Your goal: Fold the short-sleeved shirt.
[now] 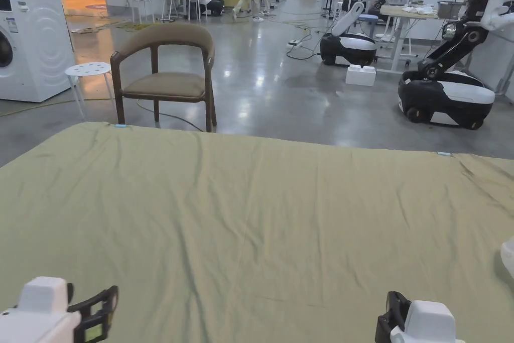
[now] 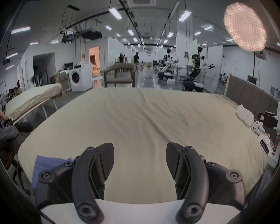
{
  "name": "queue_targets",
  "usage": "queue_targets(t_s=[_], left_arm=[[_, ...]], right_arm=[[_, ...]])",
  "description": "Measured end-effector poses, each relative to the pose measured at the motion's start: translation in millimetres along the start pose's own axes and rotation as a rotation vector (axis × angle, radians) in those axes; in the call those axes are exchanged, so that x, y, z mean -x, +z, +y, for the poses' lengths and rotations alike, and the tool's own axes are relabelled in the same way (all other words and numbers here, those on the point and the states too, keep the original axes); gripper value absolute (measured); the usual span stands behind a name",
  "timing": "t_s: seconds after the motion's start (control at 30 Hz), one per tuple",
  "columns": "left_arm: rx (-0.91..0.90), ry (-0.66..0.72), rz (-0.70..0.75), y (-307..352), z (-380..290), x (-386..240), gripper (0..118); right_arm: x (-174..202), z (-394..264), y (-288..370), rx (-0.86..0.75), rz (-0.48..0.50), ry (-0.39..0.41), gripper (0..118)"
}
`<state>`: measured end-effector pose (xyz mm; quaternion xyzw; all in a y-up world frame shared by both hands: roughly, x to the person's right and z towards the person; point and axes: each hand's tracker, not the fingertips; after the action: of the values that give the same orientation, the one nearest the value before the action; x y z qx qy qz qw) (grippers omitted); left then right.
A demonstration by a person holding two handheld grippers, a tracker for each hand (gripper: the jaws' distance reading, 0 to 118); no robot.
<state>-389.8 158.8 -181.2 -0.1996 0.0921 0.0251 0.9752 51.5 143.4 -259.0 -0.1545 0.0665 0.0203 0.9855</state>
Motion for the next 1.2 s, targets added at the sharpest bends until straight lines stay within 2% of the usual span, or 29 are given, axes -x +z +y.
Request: queue_targets(t_s=[0.1, 0.17, 0.23, 0.27, 0.37, 0.57, 0.73, 0.97, 1.0, 1.03, 1.1, 1.13, 1.2], left_arm=[[-0.074, -0.04, 0.002, -14.3, 0.1, -37.5, 60], [-0.127, -0.073, -0.008, -14.2, 5.5, -69.5, 45], [-0.166, -0.073, -0.014, -16.1, 11.1, -92.0, 22], [-0.176, -0.073, -0.024, -17.3, 13.6, -99.0, 14], [-0.214, -0.071, -0.022, -17.3, 20.4, -127.1, 2], [-0.237, -0.042, -0.009, -16.9, 27.4, -148.8, 0], [-0.238, -0.025, -0.009, -16.4, 28.2, -146.9, 0], [-0.257, -0.013, 0.006, -14.3, 33.4, -142.9, 0], [-0.258, -0.015, 0.005, -14.2, 33.2, -142.4, 4], [-0.257, -0.017, 0.003, -14.0, 32.8, -142.1, 15], [-0.257, -0.02, 0.008, -13.8, 31.7, -141.9, 43], [-0.257, -0.021, 0.011, -13.8, 31.3, -141.6, 63], [-0.261, -0.021, 0.023, -13.8, 29.6, -141.7, 79]], right_arm=[[-0.6, 5.7, -0.6, -0.014, -0.008, -0.007, 1], [-1.4, 10.3, -1.0, -0.029, -0.013, -0.016, 1], [-1.6, 16.6, -1.5, -0.044, -0.019, -0.022, 1], [-1.6, 19.1, -1.7, -0.054, -0.021, -0.022, 1], [-1.2, 26.3, -3.2, -0.072, -0.024, -0.02, 1], [0.2, 31.6, -1.5, -0.113, -0.031, 0.007, 1], [-0.9, 28.6, -0.2, -0.115, -0.031, -0.017, 1], [-1.0, 29.5, -1.3, -0.114, -0.027, -0.01, 2], [-0.1, 29.7, -1.0, -0.116, -0.032, -0.003, 5], [0.0, 30.0, -0.8, -0.116, -0.033, 0.006, 17], [0.2, 29.9, -0.3, -0.119, -0.038, 0.016, 56], [0.4, 29.9, -0.2, -0.12, -0.042, 0.02, 73], [1.3, 30.2, 0.4, -0.131, -0.06, 0.021, 78]])
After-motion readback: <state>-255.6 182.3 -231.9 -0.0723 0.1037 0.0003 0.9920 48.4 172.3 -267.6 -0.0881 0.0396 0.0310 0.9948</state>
